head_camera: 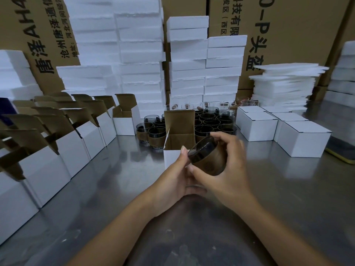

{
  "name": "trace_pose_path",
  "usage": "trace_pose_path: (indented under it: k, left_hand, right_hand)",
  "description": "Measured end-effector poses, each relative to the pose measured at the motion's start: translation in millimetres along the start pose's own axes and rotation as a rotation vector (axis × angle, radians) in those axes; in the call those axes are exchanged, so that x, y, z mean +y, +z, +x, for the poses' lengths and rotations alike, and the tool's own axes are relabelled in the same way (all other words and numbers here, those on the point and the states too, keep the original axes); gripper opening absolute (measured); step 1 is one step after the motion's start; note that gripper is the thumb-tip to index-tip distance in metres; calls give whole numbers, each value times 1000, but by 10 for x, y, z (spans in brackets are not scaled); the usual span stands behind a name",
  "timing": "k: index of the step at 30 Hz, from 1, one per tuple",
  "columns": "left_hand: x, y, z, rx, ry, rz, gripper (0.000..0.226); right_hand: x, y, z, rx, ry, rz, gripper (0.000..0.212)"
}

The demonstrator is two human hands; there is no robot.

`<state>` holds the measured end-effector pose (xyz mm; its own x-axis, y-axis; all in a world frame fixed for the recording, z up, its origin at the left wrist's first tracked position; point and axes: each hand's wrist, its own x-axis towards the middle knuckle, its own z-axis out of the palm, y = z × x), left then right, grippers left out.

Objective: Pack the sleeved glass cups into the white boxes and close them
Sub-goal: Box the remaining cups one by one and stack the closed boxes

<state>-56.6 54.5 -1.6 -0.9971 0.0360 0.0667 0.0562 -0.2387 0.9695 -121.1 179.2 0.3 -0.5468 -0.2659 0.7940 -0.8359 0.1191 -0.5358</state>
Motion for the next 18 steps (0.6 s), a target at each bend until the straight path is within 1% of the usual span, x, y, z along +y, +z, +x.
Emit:
trace_pose_path:
  k: [3,6,9,12,18]
  left_hand:
    - [23,0,-20,-39,-4,-105,54]
    - [38,-10,-20,-50,3,-246,48]
    - [49,-35,-20,-60,22,-333,44]
    - [36,-71,-20,-46,32,-345,45]
    - [45,-67,-30,-32,38,-257,43]
  right_hand:
    - [-6,27,-9,21,-100,-78,67]
    - [5,35,-12,-7,-73,-25,74]
    - [11,36,-17,-83,-31,37,74]
    - [9,35,-8,-118,-13,61,67]
    - [8,17,13,-82,-68,78,69]
